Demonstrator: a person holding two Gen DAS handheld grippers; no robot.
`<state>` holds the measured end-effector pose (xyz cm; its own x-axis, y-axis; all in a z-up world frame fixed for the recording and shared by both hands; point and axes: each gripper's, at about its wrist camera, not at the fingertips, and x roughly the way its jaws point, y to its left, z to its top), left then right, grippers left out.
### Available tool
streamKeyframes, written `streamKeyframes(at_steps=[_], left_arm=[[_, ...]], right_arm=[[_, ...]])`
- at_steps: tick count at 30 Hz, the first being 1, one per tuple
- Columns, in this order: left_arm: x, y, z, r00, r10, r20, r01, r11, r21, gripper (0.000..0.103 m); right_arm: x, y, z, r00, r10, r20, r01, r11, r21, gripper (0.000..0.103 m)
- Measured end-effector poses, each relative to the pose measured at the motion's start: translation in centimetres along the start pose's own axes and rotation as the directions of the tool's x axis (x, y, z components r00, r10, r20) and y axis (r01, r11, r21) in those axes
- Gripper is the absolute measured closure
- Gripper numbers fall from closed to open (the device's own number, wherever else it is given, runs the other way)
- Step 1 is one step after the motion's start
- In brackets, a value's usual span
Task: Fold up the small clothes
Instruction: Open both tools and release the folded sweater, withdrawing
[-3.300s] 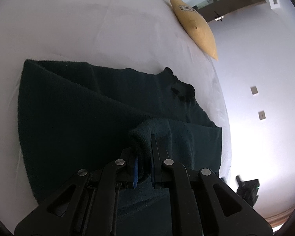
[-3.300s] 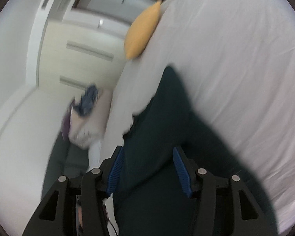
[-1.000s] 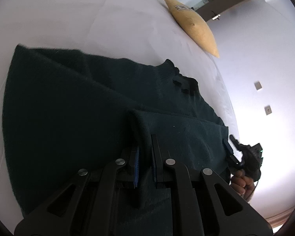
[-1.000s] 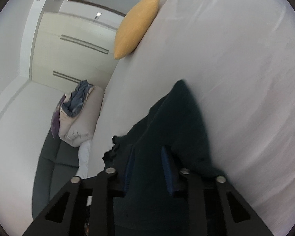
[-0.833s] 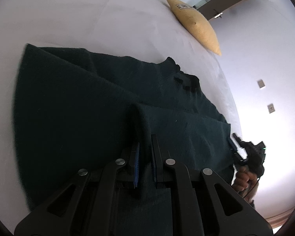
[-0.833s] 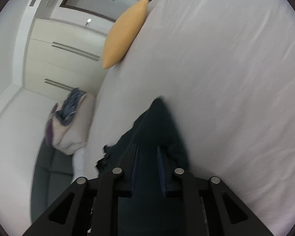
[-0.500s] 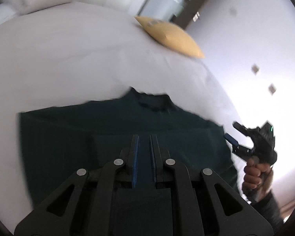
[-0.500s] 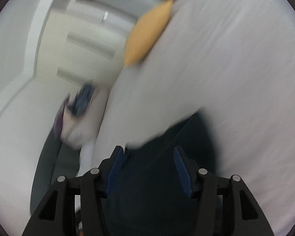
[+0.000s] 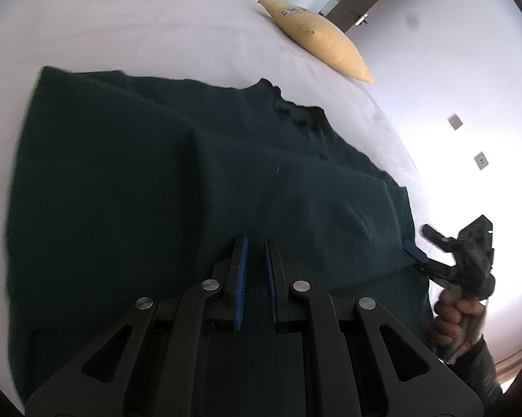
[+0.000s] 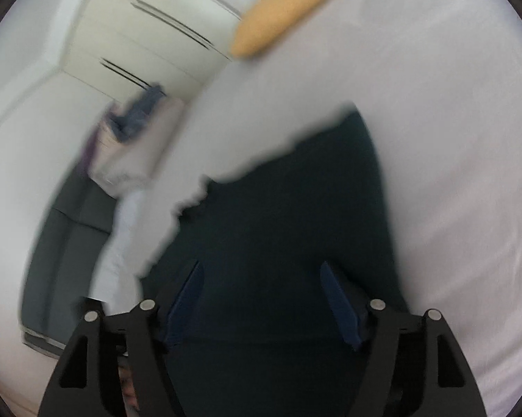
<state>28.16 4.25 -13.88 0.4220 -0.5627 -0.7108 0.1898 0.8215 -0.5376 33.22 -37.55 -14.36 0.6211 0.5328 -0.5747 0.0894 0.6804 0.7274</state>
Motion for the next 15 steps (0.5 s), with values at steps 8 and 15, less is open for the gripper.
streamKeyframes(at_steps=[8, 15], left_arm=[[-12.5, 1.5, -7.9, 0.991, 0.09, 0.097, -0.085, 0.995, -0.054, 0.073], [-21.8, 3.3, -16.5, 0.974, 0.115, 0.193, -0.088, 0.985, -0.145, 0.012]], right_arm=[[-9.6, 0.5, -3.8, 0.989, -0.088, 0.119, 0.095, 0.994, -0.06, 0.034], [-16.7, 0.5, -12.4, 0.978, -0.163, 0.128, 0.183, 0.97, -0.162, 0.031]])
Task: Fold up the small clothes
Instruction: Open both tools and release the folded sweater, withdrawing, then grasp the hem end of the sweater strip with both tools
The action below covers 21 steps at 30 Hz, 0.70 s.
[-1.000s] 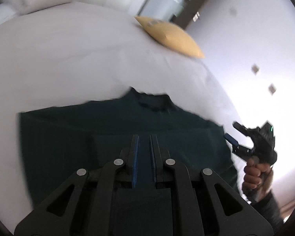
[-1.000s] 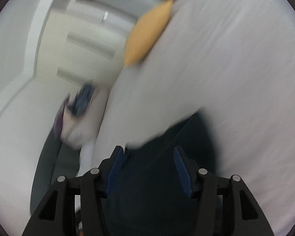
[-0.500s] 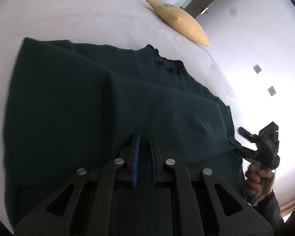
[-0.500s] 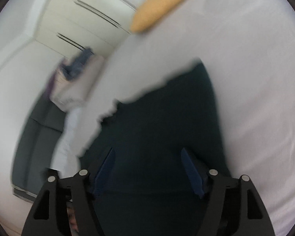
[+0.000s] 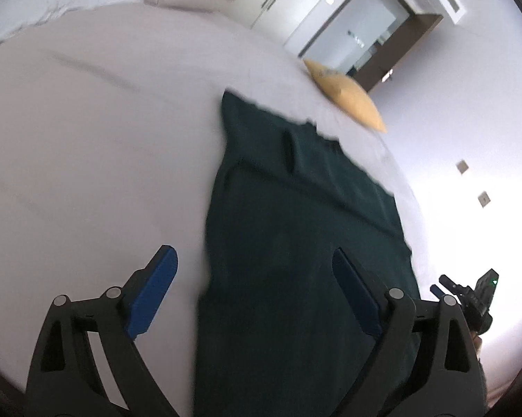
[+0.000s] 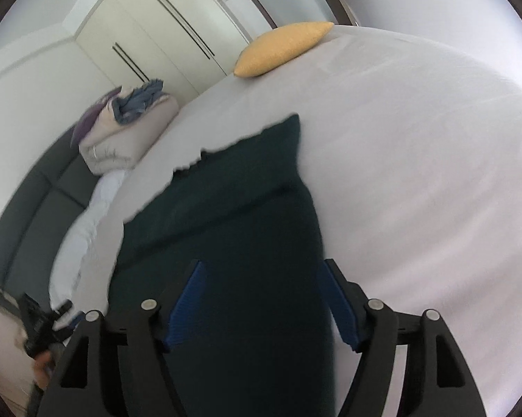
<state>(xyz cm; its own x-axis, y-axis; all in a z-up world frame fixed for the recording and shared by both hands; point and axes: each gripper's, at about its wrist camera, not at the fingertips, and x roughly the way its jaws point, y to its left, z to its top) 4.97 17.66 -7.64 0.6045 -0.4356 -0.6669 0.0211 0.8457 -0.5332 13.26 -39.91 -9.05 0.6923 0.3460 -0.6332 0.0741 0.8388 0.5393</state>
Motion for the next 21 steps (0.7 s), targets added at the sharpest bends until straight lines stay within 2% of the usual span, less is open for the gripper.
streamKeyframes(at_steps=[4, 10, 14, 21], left_arm=[[-1.2, 1.3, -3.7, 0.996, 0.036, -0.085, -0.038, 0.999, -0.028, 0.012], [-2.8, 2.7, -7.4, 0.99, 0.067, -0.122, -0.077, 0.994, -0.078, 0.012], [-4.3, 3.8, -9.0, 0.989, 0.053, -0.137, -0.063, 0.995, -0.074, 0.012], [-3.1, 1.6, -9.9, 0.979, 0.043, -0.199, -0.046, 0.999, -0.012, 0.012]], right_arm=[[-2.6, -1.3, -4.1, 0.999, -0.035, -0.023, 0.036, 0.999, 0.022, 0.031], [-3.9, -2.2, -7.8, 0.997, -0.038, -0.066, 0.041, 0.998, 0.052, 0.031], [-4.5, -2.3, -8.9, 0.996, -0.027, -0.09, 0.033, 0.998, 0.057, 0.031], [-5.1, -2.7, -9.6, 0.984, -0.042, -0.173, 0.052, 0.997, 0.054, 0.031]])
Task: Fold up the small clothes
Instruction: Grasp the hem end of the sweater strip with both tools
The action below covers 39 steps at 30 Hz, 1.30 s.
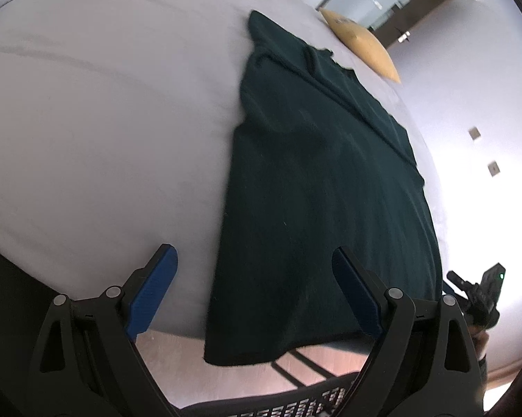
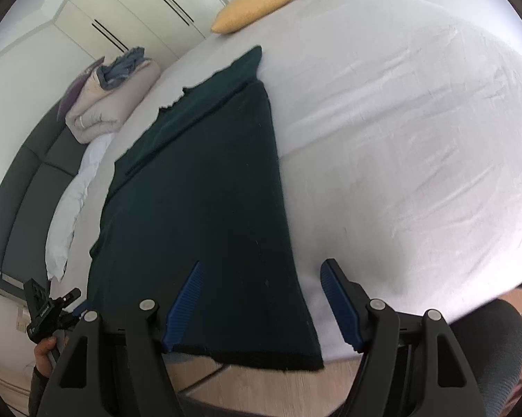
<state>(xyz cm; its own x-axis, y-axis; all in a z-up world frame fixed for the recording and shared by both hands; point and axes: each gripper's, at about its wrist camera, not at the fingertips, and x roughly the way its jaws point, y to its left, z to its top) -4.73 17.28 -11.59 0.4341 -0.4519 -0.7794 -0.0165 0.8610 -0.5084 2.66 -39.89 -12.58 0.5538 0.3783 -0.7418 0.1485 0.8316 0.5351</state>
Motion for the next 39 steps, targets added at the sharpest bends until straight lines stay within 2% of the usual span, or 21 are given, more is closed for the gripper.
streamKeyframes(at_steps=[5, 7, 12, 18, 22, 25, 26, 28, 29, 31, 33, 36, 39], left_arm=[[0.6, -0.4, -0.2, 0.999, -0.022, -0.043, 0.024, 0.999, 0.043, 0.016], [0.6, -0.5, -0.4, 0.997, -0.037, -0.065, 0.04, 0.998, 0.047, 0.025], [0.6, 0.0, -1.0, 0.993, -0.064, -0.1, 0.067, 0.997, 0.024, 0.036], [1.0, 0.2, -1.2, 0.986, -0.09, -0.14, 0.091, 0.996, 0.001, 0.036], [1.5, 0.0, -1.1, 0.983, -0.084, -0.163, 0.086, 0.996, 0.004, 0.036], [1.7, 0.1, -0.9, 0.979, -0.107, -0.172, 0.105, 0.994, -0.022, 0.036], [1.7, 0.3, -0.9, 0.978, -0.114, -0.173, 0.11, 0.993, -0.029, 0.038], [1.8, 0.5, -0.9, 0.978, -0.102, -0.179, 0.097, 0.995, -0.037, 0.054], [1.8, 0.8, -0.8, 0.979, -0.097, -0.181, 0.091, 0.995, -0.041, 0.057], [1.8, 1.3, -0.8, 0.979, -0.085, -0.184, 0.077, 0.996, -0.052, 0.071], [1.8, 1.6, -0.7, 0.977, -0.1, -0.187, 0.089, 0.994, -0.066, 0.071], [1.9, 1.2, -0.8, 0.976, -0.082, -0.201, 0.075, 0.996, -0.044, 0.071], [2.1, 1.5, -0.6, 0.976, -0.081, -0.202, 0.069, 0.996, -0.065, 0.069]], right_arm=[[-0.2, -1.1, -0.9, 0.998, 0.047, -0.037, -0.046, 0.998, 0.033, 0.031], [-0.2, -1.5, -1.1, 0.996, 0.077, -0.048, -0.074, 0.995, 0.063, 0.031], [-0.2, -2.2, -1.5, 0.988, 0.131, -0.082, -0.123, 0.988, 0.094, 0.032], [0.0, -2.5, -1.8, 0.982, 0.162, -0.095, -0.152, 0.983, 0.106, 0.037], [0.0, -2.9, -1.8, 0.979, 0.182, -0.093, -0.17, 0.978, 0.123, 0.042], [0.1, -3.2, -1.9, 0.977, 0.191, -0.097, -0.178, 0.975, 0.132, 0.047], [0.1, -3.1, -1.9, 0.976, 0.195, -0.1, -0.181, 0.975, 0.132, 0.048], [0.3, -3.0, -1.9, 0.974, 0.197, -0.108, -0.183, 0.975, 0.127, 0.049], [0.4, -2.9, -2.0, 0.973, 0.199, -0.115, -0.185, 0.975, 0.122, 0.052], [0.5, -2.8, -2.0, 0.972, 0.201, -0.124, -0.187, 0.975, 0.119, 0.054], [0.6, -2.8, -2.1, 0.971, 0.202, -0.127, -0.187, 0.975, 0.12, 0.056], [0.6, -3.0, -2.0, 0.971, 0.202, -0.129, -0.186, 0.974, 0.126, 0.063], [0.7, -3.1, -2.1, 0.971, 0.201, -0.133, -0.184, 0.974, 0.131, 0.07]])
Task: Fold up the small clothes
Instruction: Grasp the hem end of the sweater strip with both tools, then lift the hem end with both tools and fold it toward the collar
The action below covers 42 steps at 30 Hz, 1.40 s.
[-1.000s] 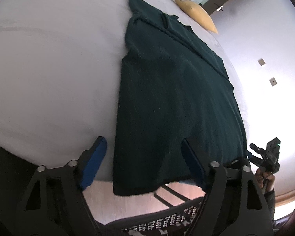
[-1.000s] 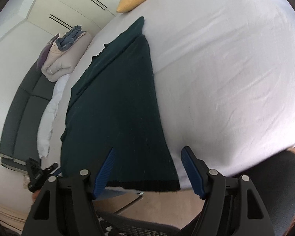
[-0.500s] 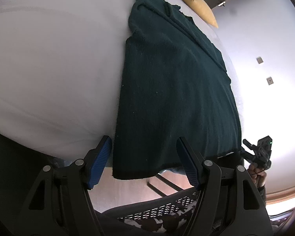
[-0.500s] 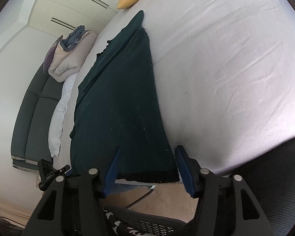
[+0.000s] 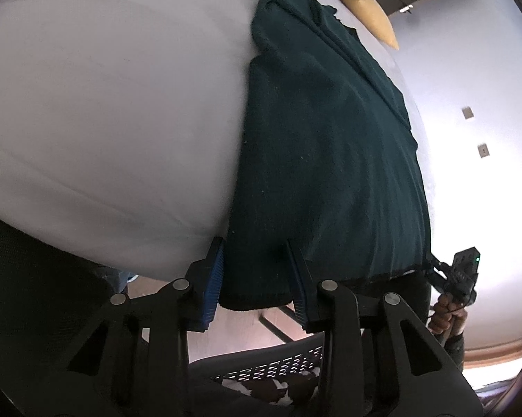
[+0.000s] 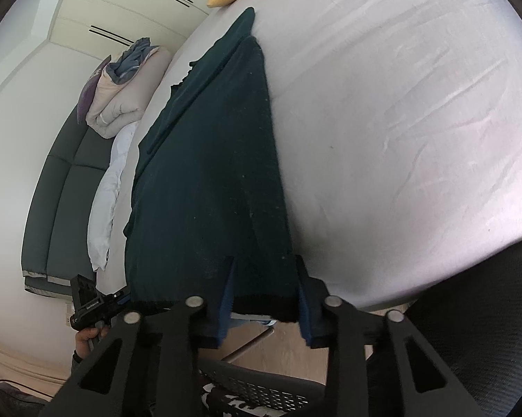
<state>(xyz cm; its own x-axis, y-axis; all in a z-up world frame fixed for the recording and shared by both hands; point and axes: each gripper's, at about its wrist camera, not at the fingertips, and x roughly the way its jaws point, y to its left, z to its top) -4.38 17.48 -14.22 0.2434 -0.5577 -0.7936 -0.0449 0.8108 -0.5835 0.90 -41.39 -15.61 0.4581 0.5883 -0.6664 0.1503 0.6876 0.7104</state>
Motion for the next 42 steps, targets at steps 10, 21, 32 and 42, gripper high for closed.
streamKeyframes(at_steps=[10, 21, 32, 42], left_arm=[[0.0, -0.9, -0.3, 0.999, -0.03, 0.025, 0.029, 0.999, 0.042, 0.055], [-1.2, -0.5, -0.7, 0.997, 0.016, 0.077, -0.019, 0.999, 0.042, 0.099], [-3.6, -1.2, -1.5, 0.985, -0.036, 0.167, 0.026, 0.998, 0.058, 0.1], [-6.0, -3.2, -0.3, 0.964, -0.146, 0.221, 0.131, 0.988, 0.081, 0.1]], right_arm=[[0.2, -0.1, -0.2, 1.0, -0.001, -0.009, 0.001, 1.0, -0.003, 0.084], [0.1, 0.6, 0.0, 0.999, -0.042, -0.012, 0.041, 0.998, -0.037, 0.094], [-1.2, 1.9, 0.2, 0.996, -0.065, 0.056, 0.069, 0.995, -0.071, 0.096], [-2.4, 2.9, 0.8, 0.996, -0.009, 0.093, 0.015, 0.998, -0.064, 0.096]])
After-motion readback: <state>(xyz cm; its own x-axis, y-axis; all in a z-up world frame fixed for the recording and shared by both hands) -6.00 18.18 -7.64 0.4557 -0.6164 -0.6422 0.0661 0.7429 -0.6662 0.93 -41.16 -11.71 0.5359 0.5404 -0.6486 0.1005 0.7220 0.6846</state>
